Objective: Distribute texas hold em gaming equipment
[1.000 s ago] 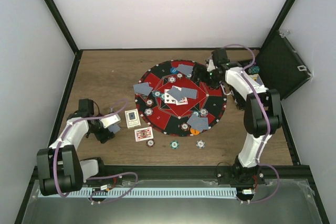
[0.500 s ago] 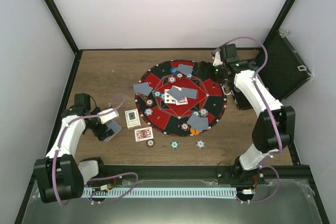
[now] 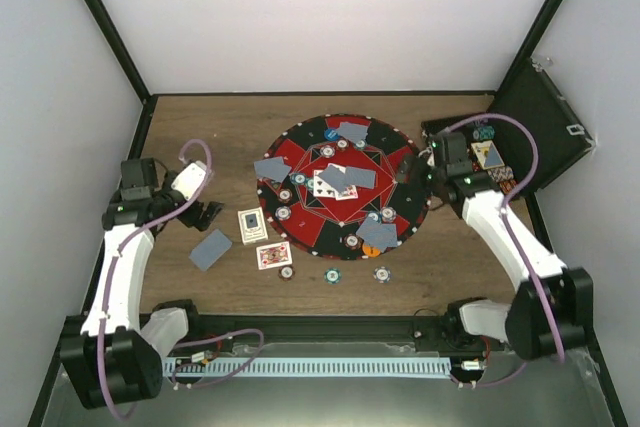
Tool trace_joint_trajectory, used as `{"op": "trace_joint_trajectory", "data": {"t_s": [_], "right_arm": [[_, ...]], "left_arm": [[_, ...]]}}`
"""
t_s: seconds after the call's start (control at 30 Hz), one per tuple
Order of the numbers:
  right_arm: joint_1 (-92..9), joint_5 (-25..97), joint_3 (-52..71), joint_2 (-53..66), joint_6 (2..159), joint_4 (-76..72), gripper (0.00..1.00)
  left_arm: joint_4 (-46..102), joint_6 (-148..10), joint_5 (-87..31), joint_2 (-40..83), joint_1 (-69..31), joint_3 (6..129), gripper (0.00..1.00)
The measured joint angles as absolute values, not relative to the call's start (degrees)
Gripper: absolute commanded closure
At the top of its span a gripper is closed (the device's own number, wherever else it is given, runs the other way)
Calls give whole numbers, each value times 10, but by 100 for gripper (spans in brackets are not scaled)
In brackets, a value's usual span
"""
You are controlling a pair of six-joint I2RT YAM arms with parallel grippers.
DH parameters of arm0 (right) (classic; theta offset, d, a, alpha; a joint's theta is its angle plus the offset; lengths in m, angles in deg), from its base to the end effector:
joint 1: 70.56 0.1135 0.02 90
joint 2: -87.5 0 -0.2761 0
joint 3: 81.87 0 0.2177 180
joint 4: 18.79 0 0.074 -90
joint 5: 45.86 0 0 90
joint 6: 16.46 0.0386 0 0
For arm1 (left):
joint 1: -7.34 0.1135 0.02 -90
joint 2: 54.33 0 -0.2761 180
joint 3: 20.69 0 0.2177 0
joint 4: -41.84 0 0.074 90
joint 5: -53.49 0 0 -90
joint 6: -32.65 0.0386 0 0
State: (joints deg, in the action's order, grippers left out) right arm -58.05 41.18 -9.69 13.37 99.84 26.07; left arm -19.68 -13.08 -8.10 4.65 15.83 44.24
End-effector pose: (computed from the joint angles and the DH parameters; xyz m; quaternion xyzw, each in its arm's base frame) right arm 0.2330 0.0537 0.2896 0.1021 0.9239 0.1449 0.3390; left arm 0.1563 0.0048 0.2836 0.3536 0.8589 -0.0825 0.3612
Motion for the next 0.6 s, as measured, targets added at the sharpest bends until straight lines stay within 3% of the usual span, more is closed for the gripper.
{"op": "trace_joint_trajectory", "data": {"t_s": [0.23, 0.43, 0.6], "right_arm": [[-580, 510, -206, 265, 1008, 213, 0], [-580, 593, -237, 300, 985, 150, 0], [-580, 659, -336, 321, 934, 22, 0]], "left_arm": [[-22, -293, -106, -5, 158, 381, 0], [147, -422, -117, -6, 158, 293, 0], [310, -504, -113, 21, 158, 207, 0]]}}
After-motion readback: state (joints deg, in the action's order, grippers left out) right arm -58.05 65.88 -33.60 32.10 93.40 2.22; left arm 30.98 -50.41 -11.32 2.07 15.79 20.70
